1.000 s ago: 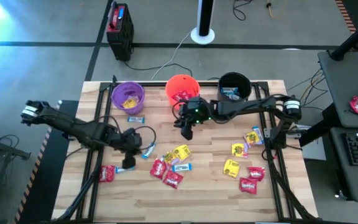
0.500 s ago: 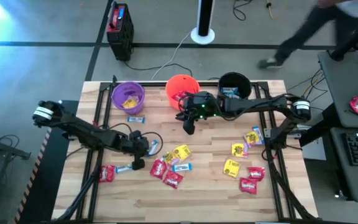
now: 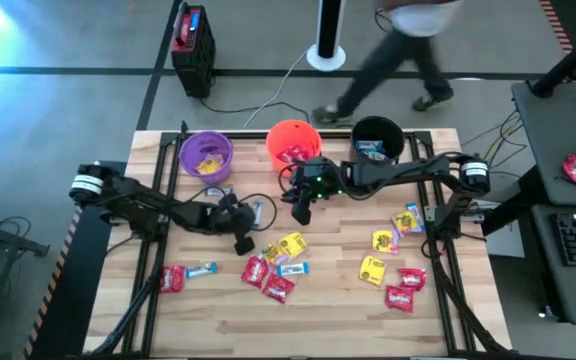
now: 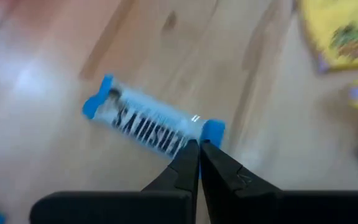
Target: Sort candy by brand, put in halloween buckets
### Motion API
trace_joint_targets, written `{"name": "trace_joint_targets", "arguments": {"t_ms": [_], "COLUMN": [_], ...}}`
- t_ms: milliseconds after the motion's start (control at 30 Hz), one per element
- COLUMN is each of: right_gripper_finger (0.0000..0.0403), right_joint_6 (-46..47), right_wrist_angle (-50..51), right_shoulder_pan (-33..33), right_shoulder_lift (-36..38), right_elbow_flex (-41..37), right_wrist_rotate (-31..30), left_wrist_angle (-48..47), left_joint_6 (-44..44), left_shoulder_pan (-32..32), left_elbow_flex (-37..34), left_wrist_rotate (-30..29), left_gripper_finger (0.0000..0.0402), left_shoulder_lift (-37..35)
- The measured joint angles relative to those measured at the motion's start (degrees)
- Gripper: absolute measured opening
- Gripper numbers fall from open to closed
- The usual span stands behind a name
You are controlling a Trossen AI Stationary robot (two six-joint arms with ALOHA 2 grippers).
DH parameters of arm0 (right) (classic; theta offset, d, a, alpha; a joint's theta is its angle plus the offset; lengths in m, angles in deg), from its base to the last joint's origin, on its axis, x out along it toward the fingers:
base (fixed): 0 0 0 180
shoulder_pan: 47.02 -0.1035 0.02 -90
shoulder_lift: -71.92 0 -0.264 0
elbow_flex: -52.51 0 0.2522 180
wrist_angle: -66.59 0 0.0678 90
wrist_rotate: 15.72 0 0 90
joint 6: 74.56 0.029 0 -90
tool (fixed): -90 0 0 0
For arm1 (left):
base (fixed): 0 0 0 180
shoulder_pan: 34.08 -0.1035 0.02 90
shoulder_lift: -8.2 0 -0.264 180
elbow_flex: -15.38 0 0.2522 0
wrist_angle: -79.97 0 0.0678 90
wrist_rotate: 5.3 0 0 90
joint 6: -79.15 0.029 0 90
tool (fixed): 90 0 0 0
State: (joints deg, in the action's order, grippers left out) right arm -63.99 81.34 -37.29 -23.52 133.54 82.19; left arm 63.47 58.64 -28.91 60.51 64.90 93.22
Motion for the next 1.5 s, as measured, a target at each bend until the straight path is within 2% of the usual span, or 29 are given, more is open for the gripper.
{"name": "trace_joint_targets", "arguments": {"t_ms": [300,433,600,667,767,867,1000,1133,1300,1500], "right_gripper_finger": [0.0052,0.0052,0.0052,0.0052,0.0052,0.0052,0.0052,0.0052,0.0052,0.0052], "right_joint_6": [3.0,3.0,2.8,2.3,1.0,-1.4,-4.3,-7.3,-10.2,-11.9], "right_wrist_angle": [3.4,8.1,15.0,17.0,20.0,21.6,22.4,23.0,23.2,24.9], "right_shoulder_pan": [-0.3,-0.3,-0.2,-0.2,0.1,0.5,1.0,1.4,2.0,2.5], "right_shoulder_lift": [-0.5,0.0,0.7,1.5,3.4,5.7,8.9,11.3,12.7,12.8], "right_elbow_flex": [0.2,1.0,2.9,3.7,4.6,4.7,4.8,4.8,4.8,4.7], "right_wrist_rotate": [-0.3,-0.3,-0.5,-0.5,-0.4,-0.2,1.9,3.0,3.0,3.0], "left_wrist_angle": [0.6,-6.9,-23.8,-30.7,-36.2,-36.0,-42.4,-48.9,-54.7,-57.4], "left_joint_6": [-2.2,-15.3,-35.6,-43.0,-50.1,-56.6,-58.1,-55.1,-52.8,-52.5], "left_shoulder_pan": [-1.3,-2.0,-2.0,-2.1,-2.3,-3.1,-4.8,-5.1,-6.3,-7.8], "left_elbow_flex": [2.9,7.1,15.1,18.9,23.9,28.1,34.3,41.9,47.3,46.7], "left_wrist_rotate": [-0.4,-0.3,0.7,2.8,6.0,8.0,10.0,7.3,6.8,7.2], "left_gripper_finger": [0.0000,0.0000,0.0014,0.0033,0.0076,0.0127,0.0188,0.0227,0.0239,0.0235], "left_shoulder_lift": [-2.9,-2.6,-1.7,-0.5,3.1,8.7,17.2,23.2,28.4,29.1]}}
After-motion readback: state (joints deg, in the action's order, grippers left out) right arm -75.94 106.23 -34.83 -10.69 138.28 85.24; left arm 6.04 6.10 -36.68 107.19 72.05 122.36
